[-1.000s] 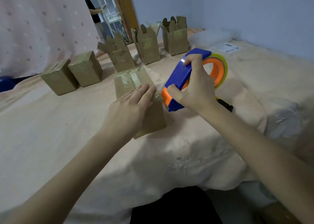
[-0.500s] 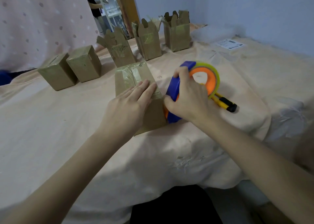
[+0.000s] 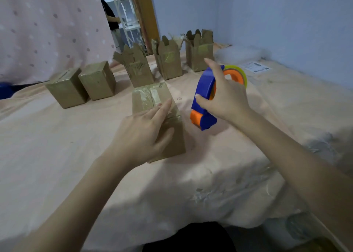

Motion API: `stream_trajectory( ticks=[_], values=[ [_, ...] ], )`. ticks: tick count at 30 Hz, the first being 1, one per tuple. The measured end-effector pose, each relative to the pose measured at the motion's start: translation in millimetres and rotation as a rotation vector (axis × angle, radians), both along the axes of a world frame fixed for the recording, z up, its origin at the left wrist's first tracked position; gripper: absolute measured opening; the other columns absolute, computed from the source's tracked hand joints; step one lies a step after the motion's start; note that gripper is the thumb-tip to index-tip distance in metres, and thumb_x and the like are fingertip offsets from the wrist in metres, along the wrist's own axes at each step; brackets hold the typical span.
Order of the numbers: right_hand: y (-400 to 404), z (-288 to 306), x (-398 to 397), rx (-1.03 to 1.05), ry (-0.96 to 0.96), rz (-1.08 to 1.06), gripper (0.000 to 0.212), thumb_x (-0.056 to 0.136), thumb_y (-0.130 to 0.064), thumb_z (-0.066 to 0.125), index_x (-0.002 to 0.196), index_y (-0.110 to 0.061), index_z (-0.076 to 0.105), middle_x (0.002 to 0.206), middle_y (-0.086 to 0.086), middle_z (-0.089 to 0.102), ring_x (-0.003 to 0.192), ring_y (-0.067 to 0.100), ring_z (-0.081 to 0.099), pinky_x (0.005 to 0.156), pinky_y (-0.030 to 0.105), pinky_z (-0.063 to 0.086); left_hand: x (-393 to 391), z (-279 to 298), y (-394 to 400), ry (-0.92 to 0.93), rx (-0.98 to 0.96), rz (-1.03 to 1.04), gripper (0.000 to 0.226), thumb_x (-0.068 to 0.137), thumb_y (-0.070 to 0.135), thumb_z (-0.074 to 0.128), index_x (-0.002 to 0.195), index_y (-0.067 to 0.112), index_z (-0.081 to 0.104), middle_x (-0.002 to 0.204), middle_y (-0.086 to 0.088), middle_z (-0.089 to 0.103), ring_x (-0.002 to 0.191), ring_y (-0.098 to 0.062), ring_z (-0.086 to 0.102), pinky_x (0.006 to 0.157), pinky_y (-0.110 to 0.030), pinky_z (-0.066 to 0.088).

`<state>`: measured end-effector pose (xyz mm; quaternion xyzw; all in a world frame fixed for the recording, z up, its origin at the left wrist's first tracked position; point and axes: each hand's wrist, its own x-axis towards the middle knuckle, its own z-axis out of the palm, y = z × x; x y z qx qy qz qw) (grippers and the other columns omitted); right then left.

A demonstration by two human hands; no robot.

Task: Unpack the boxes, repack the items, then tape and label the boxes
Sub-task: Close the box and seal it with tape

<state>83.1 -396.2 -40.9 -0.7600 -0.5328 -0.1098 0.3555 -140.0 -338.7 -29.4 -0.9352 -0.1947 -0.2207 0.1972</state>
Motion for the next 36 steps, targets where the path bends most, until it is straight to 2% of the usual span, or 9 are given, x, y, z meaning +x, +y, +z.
stream_trajectory(
  ticks=[5,11,16,18,21,23,28,33,36],
  values=[
    [16.8,5.8,13.3,0.028,0.063,0.194,0.105,0.082,-0.026,0.072,0.151,-0.032,-0.007,0.101,0.011,0.064,0.08,0.028,0.063,0.074,0.044,0.054,4.7,-0.3,-0.3,-0.003,-0.007,0.038,0.055,0.067,0.035,0.059,0.118,0.014,0.067,0.119,-0.004,0.068,0.088,-0.024,0.071,0.051,-0.027,0.052],
    [24.3,-20.0,18.7,0.048,0.237,0.375,0.111,0.082,-0.016,0.074,0.133,-0.064,-0.012,0.103,0.013,0.065,0.093,0.025,0.062,0.086,0.042,0.052,5.7,-2.1,-2.6,-0.004,0.026,0.079,0.057,0.062,0.036,0.062,0.115,0.017,0.069,0.116,0.0,0.069,0.089,-0.019,0.071,0.052,-0.023,0.051],
    [4.7,-30.5,21.2,0.117,0.417,0.516,0.103,0.082,-0.001,0.071,0.13,-0.063,0.004,0.114,-0.012,0.058,0.102,-0.015,0.053,0.079,0.004,0.044,4.9,-3.1,-2.5,-0.016,0.002,0.074,0.055,0.067,0.037,0.054,0.116,0.017,0.068,0.118,0.0,0.068,0.094,-0.02,0.07,0.057,-0.024,0.053],
    [-5.4,-29.8,23.1,0.112,0.45,0.535,0.1,0.081,-0.001,0.073,0.132,-0.06,0.011,0.118,-0.013,0.055,0.108,-0.019,0.048,0.079,0.001,0.04,6.1,-2.0,-2.8,-0.01,-0.007,0.075,0.053,0.067,0.036,0.056,0.115,0.017,0.068,0.117,0.0,0.069,0.092,-0.02,0.07,0.056,-0.024,0.052],
    [-24.1,-34.3,22.9,0.075,0.423,0.533,0.09,0.08,0.001,0.07,0.128,-0.06,0.023,0.117,0.005,0.058,0.106,-0.006,0.055,0.081,0.005,0.04,7.2,-1.1,-3.2,-0.011,-0.021,0.081,0.053,0.064,0.034,0.062,0.114,0.017,0.069,0.115,0.001,0.069,0.091,-0.02,0.071,0.053,-0.024,0.052],
    [-37.0,-42.3,24.8,0.065,0.391,0.514,0.088,0.079,0.003,0.069,0.12,-0.063,0.028,0.117,0.006,0.056,0.102,0.0,0.058,0.084,0.011,0.042,7.4,-1.2,-2.2,-0.038,-0.055,0.061,0.053,0.065,0.032,0.062,0.115,0.016,0.068,0.117,-0.001,0.069,0.092,-0.022,0.07,0.053,-0.026,0.052],
    [-59.0,-58.0,29.3,-0.065,0.312,0.4,0.085,0.075,-0.004,0.072,0.116,-0.059,0.024,0.117,0.003,0.05,0.106,0.028,0.059,0.089,0.046,0.049,7.5,-4.7,-2.5,-0.093,-0.084,0.028,0.053,0.071,0.029,0.059,0.122,0.014,0.063,0.125,-0.002,0.064,0.098,-0.028,0.068,0.059,-0.029,0.051],
    [-75.0,-70.7,24.0,-0.065,0.271,0.386,0.081,0.078,-0.007,0.066,0.125,-0.058,0.025,0.122,-0.009,0.047,0.11,0.017,0.059,0.087,0.038,0.051,7.4,-8.1,-2.0,-0.1,-0.136,0.016,0.052,0.079,0.024,0.064,0.129,0.014,0.058,0.133,-0.002,0.058,0.111,-0.029,0.061,0.07,-0.034,0.051],
    [-80.3,-73.4,14.9,0.084,0.202,0.386,0.069,0.071,-0.015,0.058,0.132,-0.041,0.038,0.133,-0.004,0.037,0.125,0.019,0.047,0.098,0.034,0.046,7.1,-10.2,-0.9,-0.102,-0.154,0.028,0.054,0.081,0.025,0.064,0.132,0.015,0.054,0.136,-0.002,0.055,0.114,-0.031,0.058,0.074,-0.036,0.05]
  ],
)
